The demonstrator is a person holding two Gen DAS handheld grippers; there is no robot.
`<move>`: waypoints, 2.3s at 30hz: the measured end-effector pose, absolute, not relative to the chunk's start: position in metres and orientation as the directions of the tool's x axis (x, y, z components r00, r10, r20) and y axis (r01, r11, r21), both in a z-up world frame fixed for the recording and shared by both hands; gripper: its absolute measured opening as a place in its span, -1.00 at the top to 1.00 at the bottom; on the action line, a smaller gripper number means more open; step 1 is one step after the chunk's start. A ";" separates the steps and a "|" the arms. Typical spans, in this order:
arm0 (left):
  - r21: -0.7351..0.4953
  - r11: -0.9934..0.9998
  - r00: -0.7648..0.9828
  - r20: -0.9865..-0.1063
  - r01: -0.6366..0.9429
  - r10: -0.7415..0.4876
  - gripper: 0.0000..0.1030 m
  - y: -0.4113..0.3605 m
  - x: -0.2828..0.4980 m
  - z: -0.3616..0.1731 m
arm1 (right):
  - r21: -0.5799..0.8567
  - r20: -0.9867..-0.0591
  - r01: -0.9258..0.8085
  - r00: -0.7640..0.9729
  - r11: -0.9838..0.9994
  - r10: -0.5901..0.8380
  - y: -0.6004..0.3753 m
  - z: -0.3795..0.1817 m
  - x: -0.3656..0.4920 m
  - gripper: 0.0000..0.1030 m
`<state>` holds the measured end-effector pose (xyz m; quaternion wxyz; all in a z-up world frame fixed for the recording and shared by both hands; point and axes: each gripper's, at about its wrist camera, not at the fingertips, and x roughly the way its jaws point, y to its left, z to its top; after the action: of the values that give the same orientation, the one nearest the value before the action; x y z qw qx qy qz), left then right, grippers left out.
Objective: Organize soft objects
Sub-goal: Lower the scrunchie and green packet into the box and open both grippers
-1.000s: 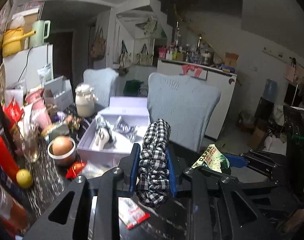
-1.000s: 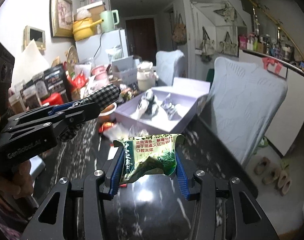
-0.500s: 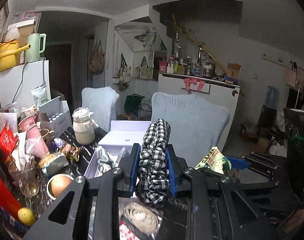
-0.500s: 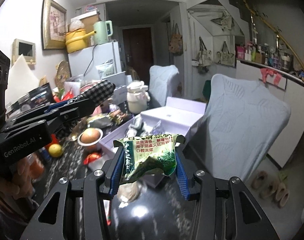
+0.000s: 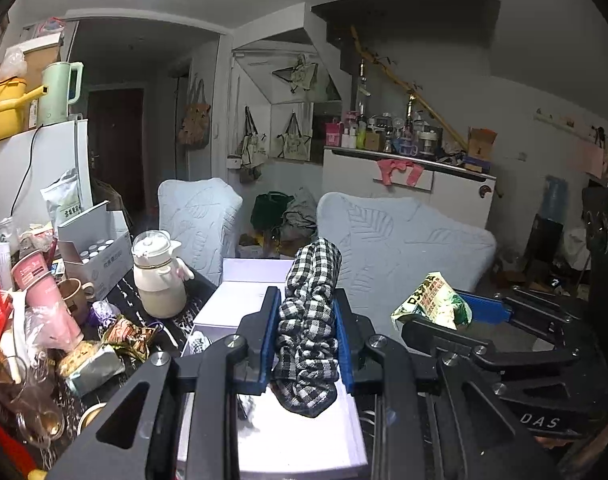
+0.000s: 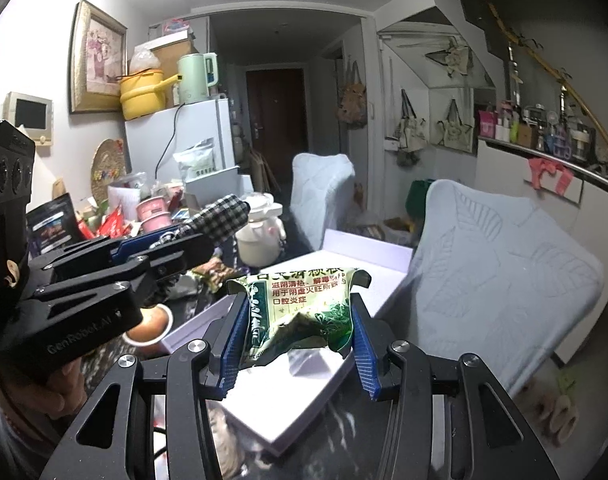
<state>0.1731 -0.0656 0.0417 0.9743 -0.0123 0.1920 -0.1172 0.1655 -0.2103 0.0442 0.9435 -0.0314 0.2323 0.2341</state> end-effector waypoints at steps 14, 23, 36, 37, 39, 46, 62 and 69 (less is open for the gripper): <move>-0.026 0.985 0.872 -0.462 0.168 -0.161 0.51 -0.056 0.260 0.013 | 0.060 -0.507 -0.446 0.757 0.893 0.412 -0.190 0.018 0.252 0.09; -0.019 0.993 0.834 -0.541 0.118 -0.109 0.51 -0.051 0.292 -0.024 | 0.125 -0.593 -0.439 0.686 0.890 0.421 -0.184 -0.020 0.289 0.09; -0.047 0.992 0.712 -0.692 0.118 -0.117 0.51 -0.047 0.325 -0.071 | 0.172 -0.692 -0.440 0.583 0.882 0.426 -0.178 -0.065 0.318 0.09; -0.045 0.992 0.701 -0.704 0.118 -0.115 0.51 -0.048 0.328 -0.076 | 0.167 -0.699 -0.439 0.579 0.883 0.420 -0.176 -0.069 0.319 0.08; -0.043 0.994 0.683 -0.723 0.105 -0.103 0.51 -0.049 0.333 -0.085 | 0.139 -0.714 -0.444 0.575 0.885 0.400 -0.172 -0.077 0.320 0.08; -0.083 0.992 0.603 -0.788 0.097 -0.125 0.51 -0.043 0.346 -0.110 | 0.088 -0.745 -0.455 0.561 0.886 0.362 -0.163 -0.104 0.327 0.08; 0.062 0.998 0.647 -0.762 0.027 0.030 0.49 -0.054 0.337 -0.087 | 0.092 -0.740 -0.465 0.561 0.881 0.373 -0.159 -0.095 0.326 -0.27; 0.086 0.996 0.643 -0.761 -0.033 0.087 0.48 -0.049 0.331 -0.074 | 0.016 -0.718 -0.461 0.613 0.887 0.331 -0.150 -0.076 0.316 -0.38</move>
<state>0.3306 -0.0487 -0.0742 0.9059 0.0320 0.4209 0.0330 0.3159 -0.1503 -0.0755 0.8939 -0.0852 0.3803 0.2214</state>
